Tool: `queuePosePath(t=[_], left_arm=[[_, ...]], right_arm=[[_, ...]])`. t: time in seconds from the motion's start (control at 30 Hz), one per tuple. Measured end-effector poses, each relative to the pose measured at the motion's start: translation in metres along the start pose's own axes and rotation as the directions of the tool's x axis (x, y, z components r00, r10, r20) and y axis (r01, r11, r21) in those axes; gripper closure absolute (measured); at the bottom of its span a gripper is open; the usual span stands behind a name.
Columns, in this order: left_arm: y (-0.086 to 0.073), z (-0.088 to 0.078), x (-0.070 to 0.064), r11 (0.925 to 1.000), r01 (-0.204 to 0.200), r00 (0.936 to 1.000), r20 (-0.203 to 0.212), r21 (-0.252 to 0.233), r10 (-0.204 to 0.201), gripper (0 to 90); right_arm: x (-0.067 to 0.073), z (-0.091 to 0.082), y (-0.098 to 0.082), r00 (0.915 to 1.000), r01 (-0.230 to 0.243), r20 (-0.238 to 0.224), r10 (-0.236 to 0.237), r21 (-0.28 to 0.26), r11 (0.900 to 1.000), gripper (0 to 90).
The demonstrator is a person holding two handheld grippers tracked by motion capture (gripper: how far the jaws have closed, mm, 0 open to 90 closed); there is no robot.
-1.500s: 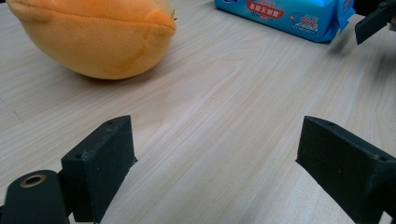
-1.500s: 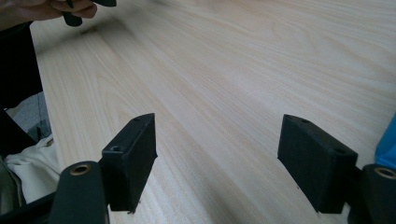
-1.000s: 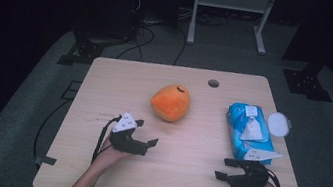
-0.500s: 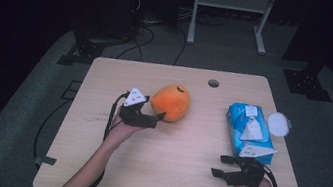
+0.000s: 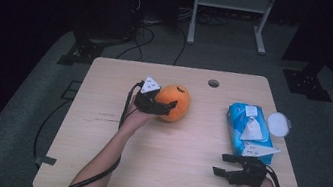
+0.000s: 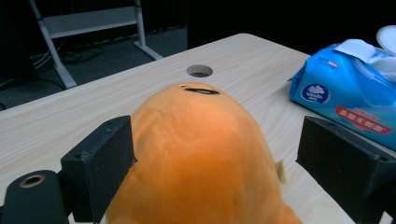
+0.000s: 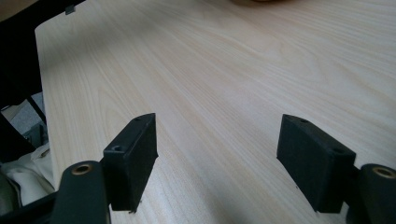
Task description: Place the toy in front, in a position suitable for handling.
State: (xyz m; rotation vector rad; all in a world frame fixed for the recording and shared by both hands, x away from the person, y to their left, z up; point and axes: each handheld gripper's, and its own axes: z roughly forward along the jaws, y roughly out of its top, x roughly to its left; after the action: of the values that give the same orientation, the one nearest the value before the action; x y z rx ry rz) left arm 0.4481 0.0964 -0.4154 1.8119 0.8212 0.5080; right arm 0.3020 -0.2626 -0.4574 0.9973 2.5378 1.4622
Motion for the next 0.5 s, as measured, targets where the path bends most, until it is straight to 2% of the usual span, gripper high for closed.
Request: queuePosePath(t=[0.07, 0.17, 0.23, 0.3, 0.37, 0.4, 0.43, 0.5], left_arm=[[-0.001, 0.004, 0.000, 1.0000, 0.008, 1.0000, 0.005, 0.002, -0.008, 12.1], [-0.005, 0.018, 0.001, 0.9997, 0.004, 0.9998, -0.018, 0.024, -0.003, 11.8], [-0.005, 0.021, 0.001, 0.9997, 0.002, 0.9996, -0.030, 0.024, -0.001, 11.2], [-0.005, 0.028, 0.000, 0.9996, -0.006, 0.9978, -0.066, 0.029, 0.008, 10.8], [-0.007, 0.032, -0.002, 0.9961, -0.057, 0.9889, -0.133, 0.067, 0.066, 16.8], [-0.007, 0.032, -0.002, 0.9961, -0.057, 0.9889, -0.133, 0.067, 0.066, 19.9], [-0.009, 0.033, -0.002, 0.9948, -0.059, 0.9842, -0.161, 0.082, 0.072, 25.0], [-0.009, 0.033, -0.002, 0.9942, -0.059, 0.9820, -0.174, 0.090, 0.074, 35.6]], right_arm=[[0.000, -0.001, 0.000, 1.0000, 0.003, 0.001, -0.003, -0.001, 1.000, 27.6], [0.000, -0.001, 0.000, 1.0000, 0.002, -0.001, -0.002, 0.001, 1.000, 27.6], [-0.001, -0.002, -0.001, 1.0000, 0.003, -0.001, -0.003, 0.002, 1.000, 27.6], [-0.001, -0.003, -0.001, 1.0000, -0.001, -0.002, 0.001, -0.001, 1.000, 27.6], [-0.001, -0.004, -0.001, 1.0000, -0.002, -0.003, 0.002, -0.005, 1.000, 27.6], [-0.001, -0.004, -0.001, 1.0000, -0.002, -0.003, 0.002, -0.005, 1.000, 27.6], [-0.001, -0.005, -0.001, 1.0000, -0.002, -0.002, 0.002, -0.009, 1.000, 27.6], [0.000, -0.007, 0.000, 1.0000, 0.001, -0.002, -0.001, -0.013, 1.000, 27.7]])
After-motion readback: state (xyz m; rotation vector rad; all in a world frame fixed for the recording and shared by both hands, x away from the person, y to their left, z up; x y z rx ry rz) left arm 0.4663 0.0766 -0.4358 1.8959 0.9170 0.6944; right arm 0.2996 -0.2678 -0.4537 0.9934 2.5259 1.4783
